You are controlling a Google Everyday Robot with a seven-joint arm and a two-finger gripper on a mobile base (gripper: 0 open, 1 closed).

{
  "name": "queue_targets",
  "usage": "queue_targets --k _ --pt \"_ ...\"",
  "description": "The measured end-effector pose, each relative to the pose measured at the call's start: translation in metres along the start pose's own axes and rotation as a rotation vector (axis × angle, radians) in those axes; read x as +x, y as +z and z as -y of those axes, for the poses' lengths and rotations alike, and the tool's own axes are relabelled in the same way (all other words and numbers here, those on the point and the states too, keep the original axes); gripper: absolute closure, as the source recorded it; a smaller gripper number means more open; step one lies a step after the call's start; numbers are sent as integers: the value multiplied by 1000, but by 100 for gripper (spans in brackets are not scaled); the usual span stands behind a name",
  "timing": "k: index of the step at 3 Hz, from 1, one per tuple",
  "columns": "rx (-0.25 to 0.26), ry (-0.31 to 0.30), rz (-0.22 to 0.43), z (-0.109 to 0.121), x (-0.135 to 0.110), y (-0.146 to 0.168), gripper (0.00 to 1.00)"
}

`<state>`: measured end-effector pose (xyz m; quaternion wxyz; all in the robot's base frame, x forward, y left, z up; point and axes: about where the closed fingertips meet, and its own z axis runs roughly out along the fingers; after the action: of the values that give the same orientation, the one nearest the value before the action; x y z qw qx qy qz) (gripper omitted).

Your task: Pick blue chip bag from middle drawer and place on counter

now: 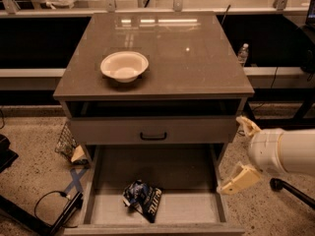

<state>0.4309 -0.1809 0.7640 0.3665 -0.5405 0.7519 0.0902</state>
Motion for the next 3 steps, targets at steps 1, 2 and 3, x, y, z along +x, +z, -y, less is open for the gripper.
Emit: queue_targets --k 1,2,3 --pt "81 -3 40 12 2 -5 0" --pt "69 -14 29 11 1 -4 0" --pt "60 -8 30 9 -1 5 0"
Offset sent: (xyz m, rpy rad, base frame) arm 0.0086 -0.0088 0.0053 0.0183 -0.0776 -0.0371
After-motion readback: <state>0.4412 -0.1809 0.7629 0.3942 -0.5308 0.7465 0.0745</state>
